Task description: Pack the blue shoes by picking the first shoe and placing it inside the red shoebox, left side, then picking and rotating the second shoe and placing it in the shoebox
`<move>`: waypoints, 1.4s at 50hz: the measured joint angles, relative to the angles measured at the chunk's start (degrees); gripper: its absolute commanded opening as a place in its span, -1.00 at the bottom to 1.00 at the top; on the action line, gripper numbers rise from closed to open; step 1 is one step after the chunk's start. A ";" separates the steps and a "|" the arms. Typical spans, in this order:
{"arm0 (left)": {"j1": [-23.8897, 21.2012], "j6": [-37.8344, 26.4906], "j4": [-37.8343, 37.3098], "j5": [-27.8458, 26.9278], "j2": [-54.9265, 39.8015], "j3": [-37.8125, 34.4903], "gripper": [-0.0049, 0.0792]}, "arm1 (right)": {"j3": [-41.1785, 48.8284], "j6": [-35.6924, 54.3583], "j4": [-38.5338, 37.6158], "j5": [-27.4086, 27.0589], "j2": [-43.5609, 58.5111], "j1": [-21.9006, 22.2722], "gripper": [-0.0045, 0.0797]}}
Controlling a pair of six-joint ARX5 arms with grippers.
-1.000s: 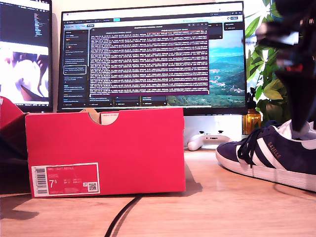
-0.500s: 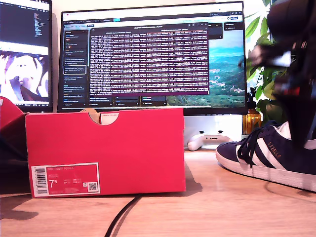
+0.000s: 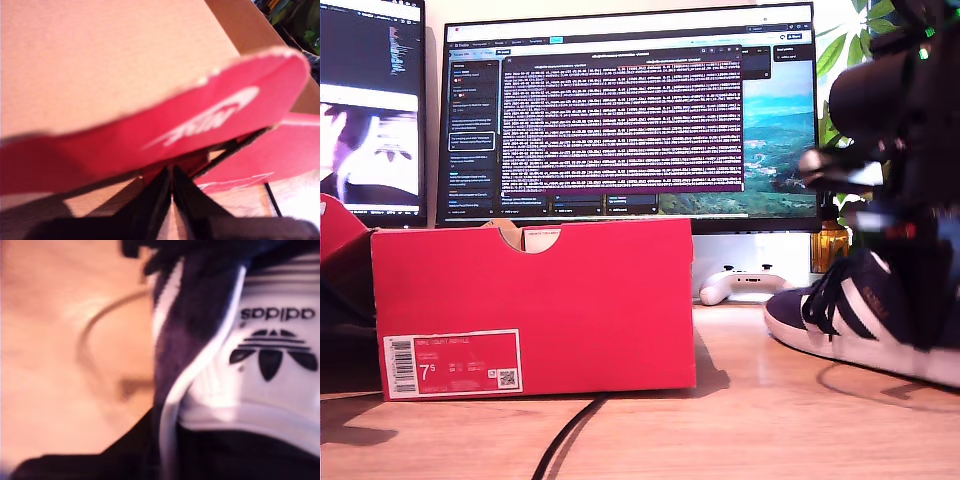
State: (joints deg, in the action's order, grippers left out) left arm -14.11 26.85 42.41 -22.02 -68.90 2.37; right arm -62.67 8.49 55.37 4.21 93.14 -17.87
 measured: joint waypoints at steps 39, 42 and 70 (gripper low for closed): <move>0.00 -1.14 0.00 0.00 0.00 0.00 -0.93 | -24.65 -33.03 -11.19 14.75 0.42 -10.43 -0.92; 0.00 -1.14 0.00 0.00 0.00 0.00 -0.93 | -24.65 -35.91 -13.75 14.88 0.42 -11.91 -0.92; 0.00 -1.16 0.00 0.00 0.00 0.00 -0.93 | -25.18 -45.48 -32.13 14.78 4.37 -20.52 -0.92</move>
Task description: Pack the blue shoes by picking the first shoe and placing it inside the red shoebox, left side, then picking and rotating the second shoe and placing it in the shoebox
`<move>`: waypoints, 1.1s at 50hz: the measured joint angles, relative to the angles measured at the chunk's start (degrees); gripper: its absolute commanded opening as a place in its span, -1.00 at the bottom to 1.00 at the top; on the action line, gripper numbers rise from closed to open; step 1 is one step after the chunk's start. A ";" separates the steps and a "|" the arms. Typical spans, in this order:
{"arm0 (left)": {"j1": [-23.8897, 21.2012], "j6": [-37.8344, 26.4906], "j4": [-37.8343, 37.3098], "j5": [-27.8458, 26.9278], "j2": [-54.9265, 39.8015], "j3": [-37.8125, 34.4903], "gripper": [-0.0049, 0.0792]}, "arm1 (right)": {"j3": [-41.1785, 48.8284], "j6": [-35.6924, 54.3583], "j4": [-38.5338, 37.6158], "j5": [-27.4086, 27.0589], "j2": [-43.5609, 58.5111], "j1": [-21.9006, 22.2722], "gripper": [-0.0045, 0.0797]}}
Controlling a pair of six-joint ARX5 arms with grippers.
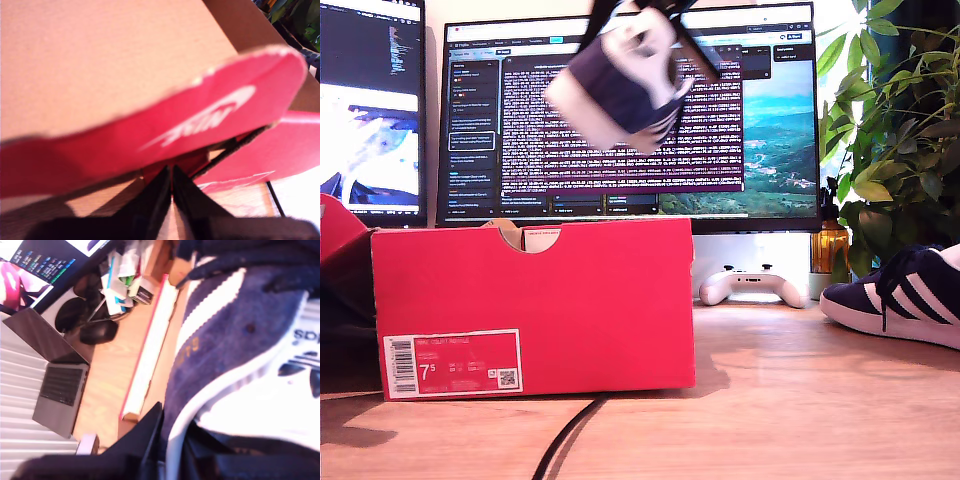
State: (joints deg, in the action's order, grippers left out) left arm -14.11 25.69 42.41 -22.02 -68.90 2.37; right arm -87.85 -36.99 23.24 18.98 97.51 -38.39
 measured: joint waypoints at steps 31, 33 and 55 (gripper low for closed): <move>0.00 0.00 0.00 0.00 0.00 0.00 -0.93 | -0.02 -2.62 -6.56 -0.31 10.71 -4.52 -0.92; 0.00 0.00 0.00 0.02 0.00 0.00 -0.93 | -0.02 -2.62 -6.91 -0.48 11.08 -4.52 -0.92; 0.00 0.00 0.00 0.00 -0.20 0.00 -0.93 | -0.02 -2.62 -7.17 -2.12 17.79 -4.50 -0.92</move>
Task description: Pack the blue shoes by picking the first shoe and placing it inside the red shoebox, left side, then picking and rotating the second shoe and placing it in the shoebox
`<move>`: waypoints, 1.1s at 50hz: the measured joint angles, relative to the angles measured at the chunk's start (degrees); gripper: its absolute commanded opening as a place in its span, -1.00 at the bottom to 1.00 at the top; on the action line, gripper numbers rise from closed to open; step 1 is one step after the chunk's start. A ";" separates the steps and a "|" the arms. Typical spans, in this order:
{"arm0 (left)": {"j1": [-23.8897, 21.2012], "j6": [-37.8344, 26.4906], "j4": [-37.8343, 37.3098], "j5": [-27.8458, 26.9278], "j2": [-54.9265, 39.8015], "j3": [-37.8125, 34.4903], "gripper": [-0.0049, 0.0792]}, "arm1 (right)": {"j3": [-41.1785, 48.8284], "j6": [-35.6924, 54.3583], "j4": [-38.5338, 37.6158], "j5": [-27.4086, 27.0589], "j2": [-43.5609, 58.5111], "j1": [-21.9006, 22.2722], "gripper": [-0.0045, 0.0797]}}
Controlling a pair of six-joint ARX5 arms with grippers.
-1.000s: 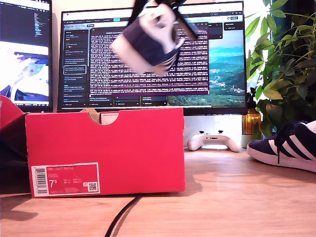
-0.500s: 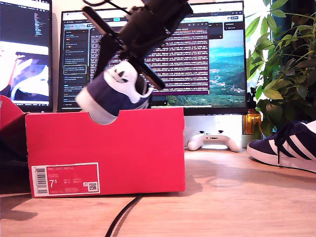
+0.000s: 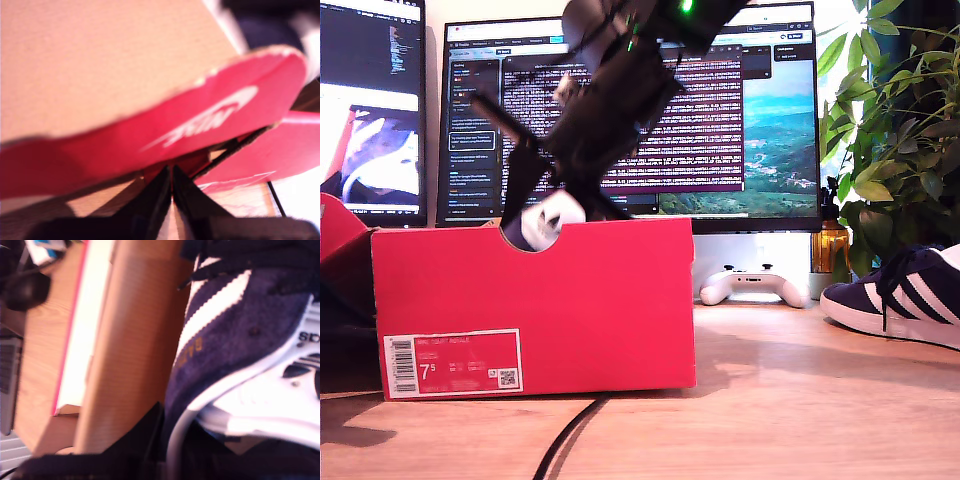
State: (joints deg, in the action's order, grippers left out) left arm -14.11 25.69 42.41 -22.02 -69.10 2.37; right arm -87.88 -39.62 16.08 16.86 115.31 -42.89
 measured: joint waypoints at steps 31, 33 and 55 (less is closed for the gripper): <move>-0.02 -0.02 0.00 0.02 -0.04 0.00 -0.93 | -0.31 0.04 -1.46 -3.23 3.87 -1.44 -0.88; 0.00 -0.02 0.00 0.02 -0.04 0.00 -0.93 | -0.31 0.04 -1.46 -3.34 3.87 -1.46 -0.80; 0.00 -0.26 0.00 0.02 -0.04 0.00 -0.93 | -2.05 0.28 -3.19 -0.24 3.87 -1.51 -0.07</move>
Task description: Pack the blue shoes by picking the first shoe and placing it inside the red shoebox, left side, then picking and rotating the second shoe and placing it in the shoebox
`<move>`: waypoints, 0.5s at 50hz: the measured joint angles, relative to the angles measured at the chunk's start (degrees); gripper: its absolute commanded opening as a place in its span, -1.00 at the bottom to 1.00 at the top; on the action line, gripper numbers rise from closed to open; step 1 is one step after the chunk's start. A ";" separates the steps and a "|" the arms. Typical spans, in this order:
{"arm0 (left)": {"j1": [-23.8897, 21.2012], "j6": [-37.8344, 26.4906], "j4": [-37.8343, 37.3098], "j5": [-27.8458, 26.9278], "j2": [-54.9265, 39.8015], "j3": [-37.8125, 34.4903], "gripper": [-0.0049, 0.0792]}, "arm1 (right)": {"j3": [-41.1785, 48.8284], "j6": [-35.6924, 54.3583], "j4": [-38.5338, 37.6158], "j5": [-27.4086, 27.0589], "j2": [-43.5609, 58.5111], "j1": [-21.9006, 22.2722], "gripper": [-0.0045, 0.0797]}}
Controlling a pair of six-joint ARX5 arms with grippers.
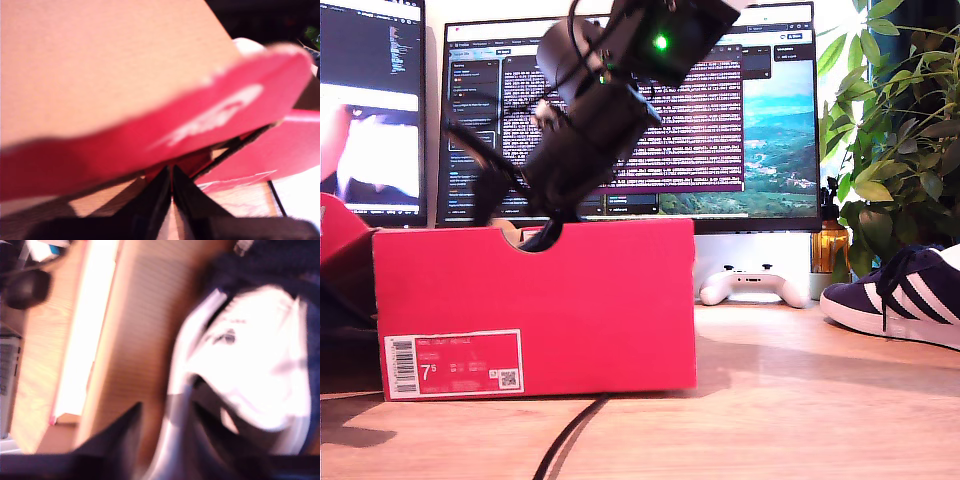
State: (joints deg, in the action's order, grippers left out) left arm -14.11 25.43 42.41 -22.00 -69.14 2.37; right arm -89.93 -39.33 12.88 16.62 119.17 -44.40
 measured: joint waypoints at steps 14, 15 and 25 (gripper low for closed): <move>0.00 0.00 0.00 0.00 0.00 0.00 -0.93 | -10.95 3.82 16.74 0.92 0.00 0.79 -0.07; 0.00 0.00 0.00 0.00 0.00 0.00 -0.93 | -12.04 5.18 17.94 0.92 0.00 0.94 -0.07; 0.00 -0.02 0.00 0.00 0.00 0.00 -0.93 | -20.15 7.32 33.29 0.96 -0.02 3.23 -0.07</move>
State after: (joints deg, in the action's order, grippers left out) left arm -14.11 25.41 42.41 -22.00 -69.14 2.37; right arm -110.08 -32.01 46.17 17.58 119.15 -41.17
